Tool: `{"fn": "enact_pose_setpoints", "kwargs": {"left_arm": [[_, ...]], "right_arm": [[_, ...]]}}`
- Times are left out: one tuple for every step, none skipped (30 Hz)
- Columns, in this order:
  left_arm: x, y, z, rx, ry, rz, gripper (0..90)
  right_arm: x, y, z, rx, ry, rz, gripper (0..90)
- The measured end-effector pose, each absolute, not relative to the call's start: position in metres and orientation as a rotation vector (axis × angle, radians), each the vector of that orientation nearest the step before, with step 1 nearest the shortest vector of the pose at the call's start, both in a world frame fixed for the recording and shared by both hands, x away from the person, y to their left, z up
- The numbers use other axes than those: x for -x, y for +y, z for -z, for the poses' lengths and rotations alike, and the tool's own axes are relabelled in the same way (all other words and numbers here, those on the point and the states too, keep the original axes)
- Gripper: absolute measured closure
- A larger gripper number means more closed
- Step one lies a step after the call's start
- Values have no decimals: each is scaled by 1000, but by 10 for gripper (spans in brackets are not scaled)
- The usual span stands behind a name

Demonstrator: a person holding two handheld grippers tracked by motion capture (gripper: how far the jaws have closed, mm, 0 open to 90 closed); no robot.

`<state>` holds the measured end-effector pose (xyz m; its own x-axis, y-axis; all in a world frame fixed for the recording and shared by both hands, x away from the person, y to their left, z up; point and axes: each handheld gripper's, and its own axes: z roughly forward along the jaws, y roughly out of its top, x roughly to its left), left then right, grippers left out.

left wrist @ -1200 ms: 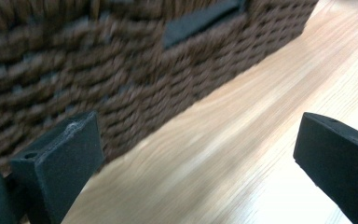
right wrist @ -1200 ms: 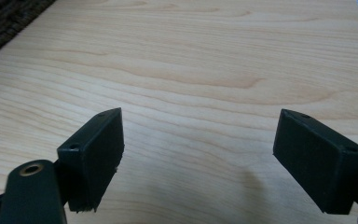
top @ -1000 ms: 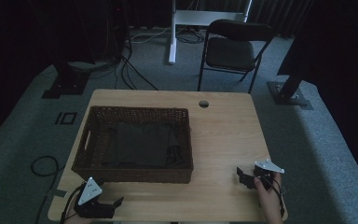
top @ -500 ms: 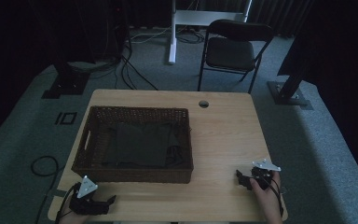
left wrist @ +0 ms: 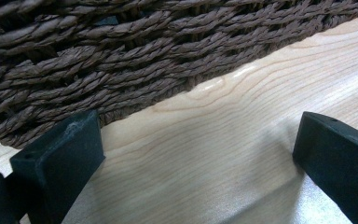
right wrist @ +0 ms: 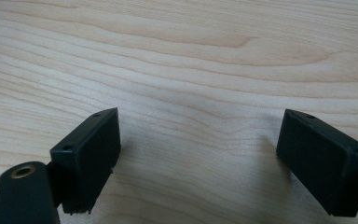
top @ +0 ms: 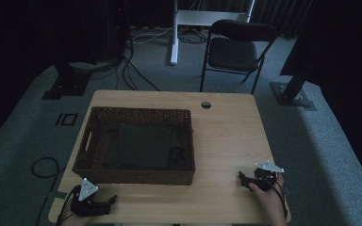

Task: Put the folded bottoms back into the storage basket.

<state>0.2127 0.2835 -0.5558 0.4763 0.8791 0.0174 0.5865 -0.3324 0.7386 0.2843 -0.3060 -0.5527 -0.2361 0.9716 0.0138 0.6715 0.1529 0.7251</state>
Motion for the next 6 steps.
{"fn": "enact_pose_setpoints", "kwargs": {"left_arm": [[-213,284,556,-2046,1211,-556,16],[-213,283,556,-2045,1214,-557,16],[-213,283,556,-2044,1213,-558,16],[-213,284,556,-2044,1213,-558,16],[-213,284,556,-2044,1213,-559,16],[-213,284,556,-2042,1213,-559,16]], "right_arm": [[-284,-306,553,-1561,1973,-860,130],[-284,-306,553,-1562,1973,-859,130],[-284,-306,553,-1562,1973,-860,130],[-284,-306,553,-1562,1973,-860,129],[-284,-306,553,-1561,1973,-860,129],[-284,-306,553,-1562,1972,-860,129]]}}
